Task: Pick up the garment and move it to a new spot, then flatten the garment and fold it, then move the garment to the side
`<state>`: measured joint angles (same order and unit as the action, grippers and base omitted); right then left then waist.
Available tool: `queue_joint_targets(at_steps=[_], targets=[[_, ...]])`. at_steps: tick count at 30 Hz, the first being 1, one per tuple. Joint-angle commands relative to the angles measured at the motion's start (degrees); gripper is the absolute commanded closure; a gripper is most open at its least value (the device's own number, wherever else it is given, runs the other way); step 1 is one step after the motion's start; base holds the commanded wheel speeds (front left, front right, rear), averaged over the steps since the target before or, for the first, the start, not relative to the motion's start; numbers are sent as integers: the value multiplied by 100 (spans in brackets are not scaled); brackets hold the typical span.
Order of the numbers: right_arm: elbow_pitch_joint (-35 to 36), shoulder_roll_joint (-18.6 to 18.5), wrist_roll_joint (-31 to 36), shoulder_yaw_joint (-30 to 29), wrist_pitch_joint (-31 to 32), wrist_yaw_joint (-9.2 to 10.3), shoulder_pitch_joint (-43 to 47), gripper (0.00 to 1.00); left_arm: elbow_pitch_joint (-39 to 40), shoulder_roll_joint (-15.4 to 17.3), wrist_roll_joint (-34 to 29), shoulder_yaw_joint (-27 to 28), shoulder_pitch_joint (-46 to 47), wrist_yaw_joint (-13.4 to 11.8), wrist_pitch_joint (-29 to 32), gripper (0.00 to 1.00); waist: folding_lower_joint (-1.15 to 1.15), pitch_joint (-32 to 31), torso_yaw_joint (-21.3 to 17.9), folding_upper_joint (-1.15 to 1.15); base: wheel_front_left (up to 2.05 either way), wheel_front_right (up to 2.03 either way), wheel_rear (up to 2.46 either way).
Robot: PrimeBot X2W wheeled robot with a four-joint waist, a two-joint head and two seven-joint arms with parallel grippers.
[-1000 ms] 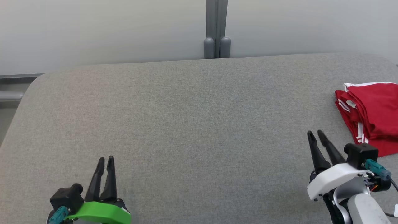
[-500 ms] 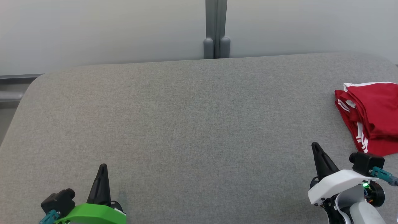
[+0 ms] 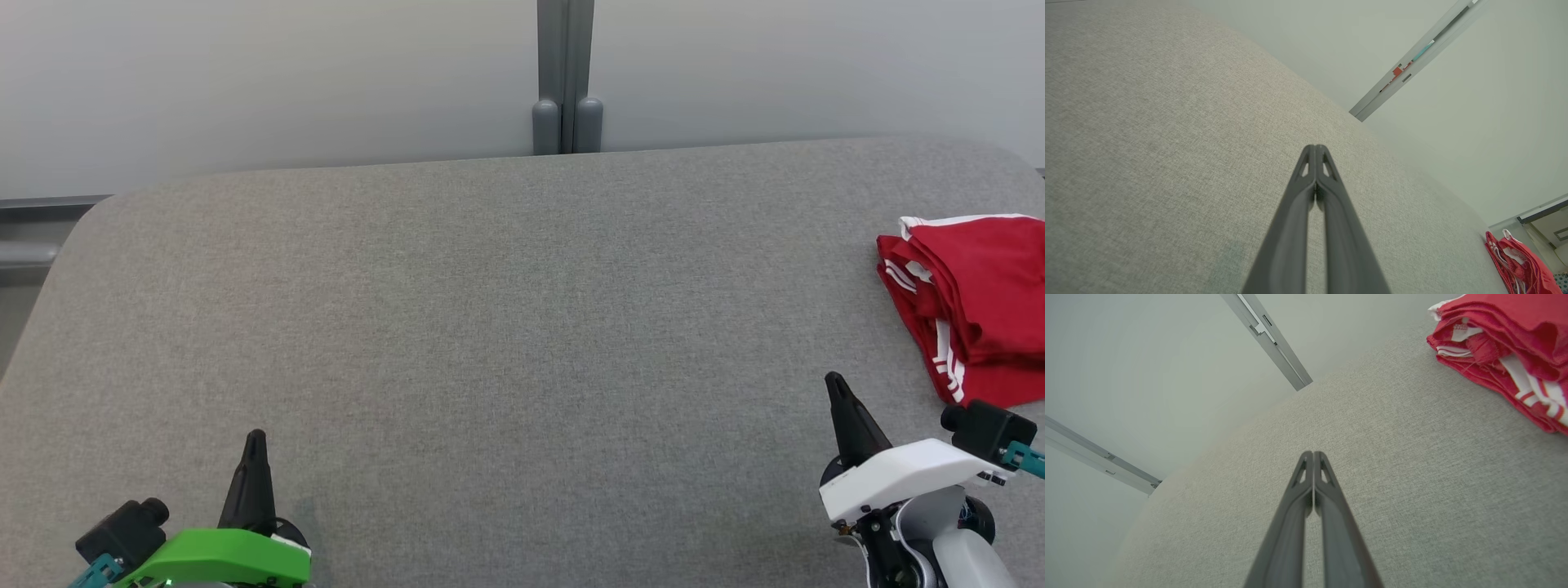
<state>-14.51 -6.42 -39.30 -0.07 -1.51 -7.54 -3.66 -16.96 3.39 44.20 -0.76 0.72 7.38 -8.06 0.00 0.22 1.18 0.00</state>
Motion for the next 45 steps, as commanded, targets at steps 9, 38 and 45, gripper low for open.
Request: queue_joint_targets(at_steps=[9, 38, 45], targets=[[86, 29, -818, -121, 131, 2, -161, 100, 129, 12, 764, 133, 256, 6, 218, 100, 0, 0, -11, 0, 0, 0, 0], [83, 162, -2666, -344, 410, 4, -219, 100, 204, -10, 2427, 383, 403, 10, 735, 100, 0, -2, -45, 0, 0, 0, 0], [81, 188, -3033, -390, 469, 4, -226, 100, 219, -15, 2759, 433, 436, 11, 836, 100, 0, -2, -53, 0, 0, 0, 0]])
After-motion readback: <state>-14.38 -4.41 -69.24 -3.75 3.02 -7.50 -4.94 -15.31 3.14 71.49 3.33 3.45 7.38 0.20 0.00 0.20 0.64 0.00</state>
